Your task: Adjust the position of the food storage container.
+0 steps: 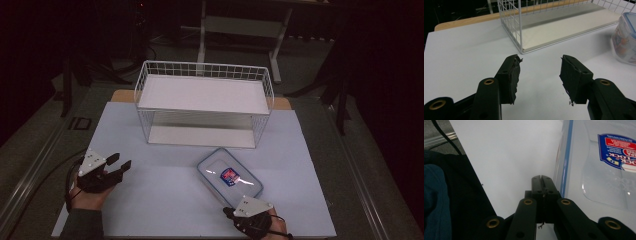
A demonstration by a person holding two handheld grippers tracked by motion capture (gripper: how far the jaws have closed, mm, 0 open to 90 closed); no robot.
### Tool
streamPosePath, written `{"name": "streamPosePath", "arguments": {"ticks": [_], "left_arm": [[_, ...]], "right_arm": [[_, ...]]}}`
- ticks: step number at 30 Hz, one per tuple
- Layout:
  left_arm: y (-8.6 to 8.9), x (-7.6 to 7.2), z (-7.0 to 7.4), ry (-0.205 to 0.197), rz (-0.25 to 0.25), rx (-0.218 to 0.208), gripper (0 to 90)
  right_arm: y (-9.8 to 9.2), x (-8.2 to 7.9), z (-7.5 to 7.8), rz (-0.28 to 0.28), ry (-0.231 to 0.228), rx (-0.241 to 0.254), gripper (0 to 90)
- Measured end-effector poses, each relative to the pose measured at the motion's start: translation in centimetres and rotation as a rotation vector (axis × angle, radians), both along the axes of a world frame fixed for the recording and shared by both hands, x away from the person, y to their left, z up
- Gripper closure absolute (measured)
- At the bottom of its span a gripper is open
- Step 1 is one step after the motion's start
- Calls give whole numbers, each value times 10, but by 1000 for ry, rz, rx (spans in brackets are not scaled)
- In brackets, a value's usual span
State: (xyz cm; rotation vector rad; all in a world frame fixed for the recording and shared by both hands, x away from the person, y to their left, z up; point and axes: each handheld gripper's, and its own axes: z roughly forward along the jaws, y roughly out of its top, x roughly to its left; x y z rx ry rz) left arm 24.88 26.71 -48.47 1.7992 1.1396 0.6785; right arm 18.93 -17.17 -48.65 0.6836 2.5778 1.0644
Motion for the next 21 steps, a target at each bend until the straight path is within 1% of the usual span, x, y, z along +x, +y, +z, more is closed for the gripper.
{"name": "streamPosePath", "arguments": {"ticks": [10, 12, 13, 14, 15, 16, 19, 21], "left_arm": [[-1, 0, 0, 0, -2, 3, 482], [-1, 0, 0, 1, -3, 2, 482], [-1, 1, 0, 1, -3, 2, 482], [-1, 1, -1, 1, -3, 2, 482], [-1, 1, 0, 1, -3, 2, 482], [-1, 1, -1, 1, -4, 3, 482], [-1, 1, -1, 3, -5, 6, 482], [-2, 1, -1, 3, -6, 6, 482]], "right_arm": [[-18, 7, 2, -41, 27, -2, 899], [-24, 10, 3, -55, 43, 1, 898], [-24, 10, 3, -55, 43, 1, 898], [-28, 12, 4, -65, 49, 1, 898], [-28, 12, 4, -65, 49, 1, 898], [-34, 14, 4, -75, 49, -1, 898], [-38, 17, 4, -88, 53, 2, 898], [-45, 20, 4, -103, 58, 7, 898]]}}
